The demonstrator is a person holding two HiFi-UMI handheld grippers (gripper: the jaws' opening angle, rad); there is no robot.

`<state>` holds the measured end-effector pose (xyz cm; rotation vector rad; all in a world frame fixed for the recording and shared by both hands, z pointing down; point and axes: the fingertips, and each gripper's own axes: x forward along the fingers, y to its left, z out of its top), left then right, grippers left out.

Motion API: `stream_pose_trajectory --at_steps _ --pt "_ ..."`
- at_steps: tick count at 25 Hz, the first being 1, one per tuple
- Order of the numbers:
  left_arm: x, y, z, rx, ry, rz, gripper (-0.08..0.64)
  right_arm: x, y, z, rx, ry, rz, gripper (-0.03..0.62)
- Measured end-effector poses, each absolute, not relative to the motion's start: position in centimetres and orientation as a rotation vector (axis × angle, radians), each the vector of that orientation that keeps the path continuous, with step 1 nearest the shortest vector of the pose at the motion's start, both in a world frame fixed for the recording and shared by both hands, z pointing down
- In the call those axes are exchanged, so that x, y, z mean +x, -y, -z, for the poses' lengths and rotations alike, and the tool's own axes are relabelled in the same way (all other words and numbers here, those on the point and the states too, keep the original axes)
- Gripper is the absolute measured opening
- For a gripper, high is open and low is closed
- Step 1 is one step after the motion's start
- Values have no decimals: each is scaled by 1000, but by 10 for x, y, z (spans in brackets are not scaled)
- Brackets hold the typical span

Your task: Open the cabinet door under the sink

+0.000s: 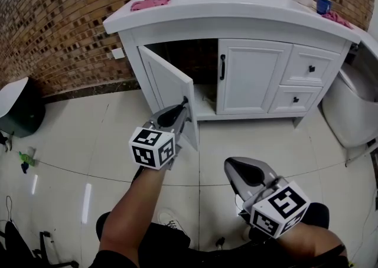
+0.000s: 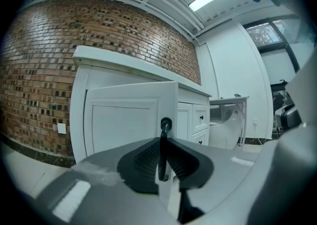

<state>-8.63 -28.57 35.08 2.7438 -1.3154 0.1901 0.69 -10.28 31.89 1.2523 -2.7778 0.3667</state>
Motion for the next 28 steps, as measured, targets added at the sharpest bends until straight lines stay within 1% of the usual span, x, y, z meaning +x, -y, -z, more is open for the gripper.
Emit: stream_pose_trajectory --at_steps 18,28 --pt "-158 256 -350 2671 1433 -188 34 -9 81 -302 1295 2811 -322 8" --pt "-196 249 -350 2633 1502 -204 26 -9 79 -308 1319 2790 -312 8"
